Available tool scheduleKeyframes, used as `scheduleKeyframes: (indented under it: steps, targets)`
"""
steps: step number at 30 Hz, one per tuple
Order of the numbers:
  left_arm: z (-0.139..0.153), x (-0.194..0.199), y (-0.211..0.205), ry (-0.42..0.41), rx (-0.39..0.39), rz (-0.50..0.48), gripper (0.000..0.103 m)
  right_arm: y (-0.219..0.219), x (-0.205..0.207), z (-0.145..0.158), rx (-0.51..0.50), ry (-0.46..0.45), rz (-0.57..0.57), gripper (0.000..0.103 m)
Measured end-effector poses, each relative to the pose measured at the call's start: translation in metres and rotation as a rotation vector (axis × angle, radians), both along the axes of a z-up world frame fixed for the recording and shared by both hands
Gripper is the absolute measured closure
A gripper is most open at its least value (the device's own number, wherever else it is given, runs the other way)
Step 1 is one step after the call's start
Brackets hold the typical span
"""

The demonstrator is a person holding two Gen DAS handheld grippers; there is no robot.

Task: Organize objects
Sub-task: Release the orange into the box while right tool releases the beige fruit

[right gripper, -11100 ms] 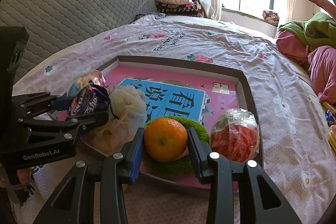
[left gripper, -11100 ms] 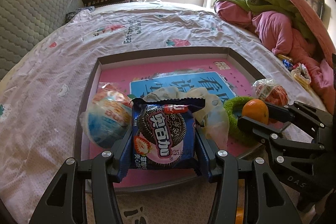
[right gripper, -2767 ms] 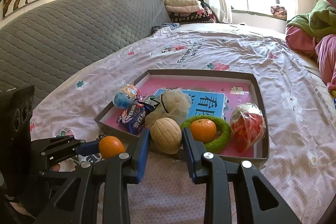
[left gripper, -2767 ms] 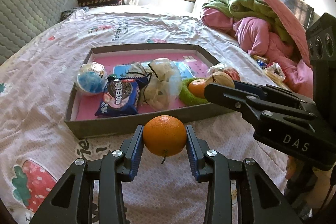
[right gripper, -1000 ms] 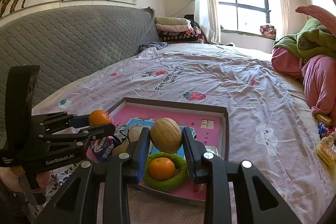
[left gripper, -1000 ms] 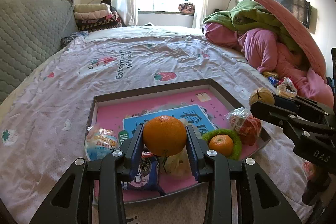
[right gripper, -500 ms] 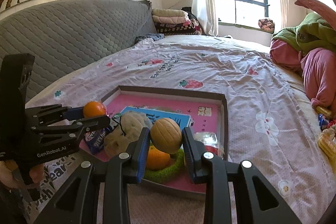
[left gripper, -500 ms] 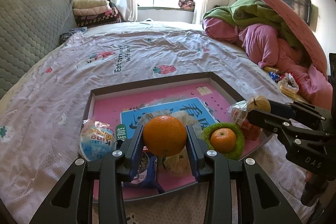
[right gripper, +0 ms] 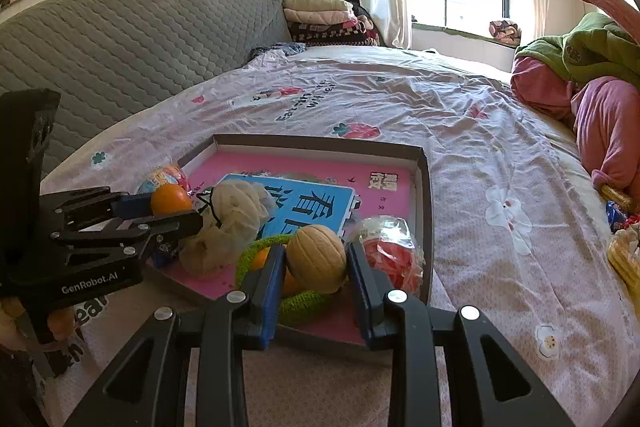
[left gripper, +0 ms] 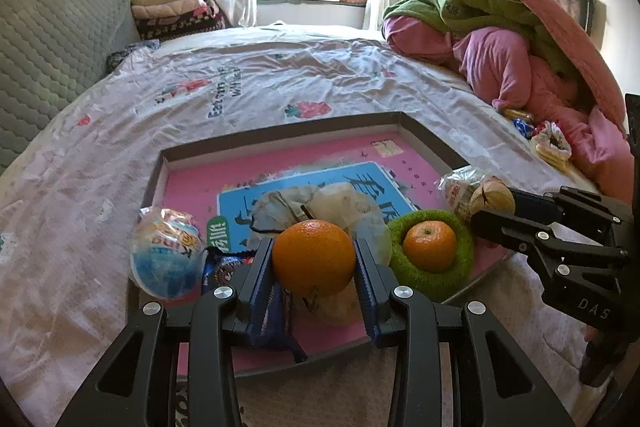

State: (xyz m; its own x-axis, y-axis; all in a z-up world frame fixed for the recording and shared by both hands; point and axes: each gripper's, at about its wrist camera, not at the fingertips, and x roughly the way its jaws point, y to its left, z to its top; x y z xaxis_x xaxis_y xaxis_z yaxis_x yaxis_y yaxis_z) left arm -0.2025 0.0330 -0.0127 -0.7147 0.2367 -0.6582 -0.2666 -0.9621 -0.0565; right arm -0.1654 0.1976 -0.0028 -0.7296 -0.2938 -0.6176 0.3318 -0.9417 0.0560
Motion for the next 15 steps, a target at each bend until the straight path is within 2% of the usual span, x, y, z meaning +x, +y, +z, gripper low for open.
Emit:
scheduleKeyframes:
  steps: [15]
  targets:
    - [-0.009,-0.002,0.011,-0.016,-0.011,-0.040,0.064,-0.008,0.001,-0.009,0.056,-0.028,0.007,0.071]
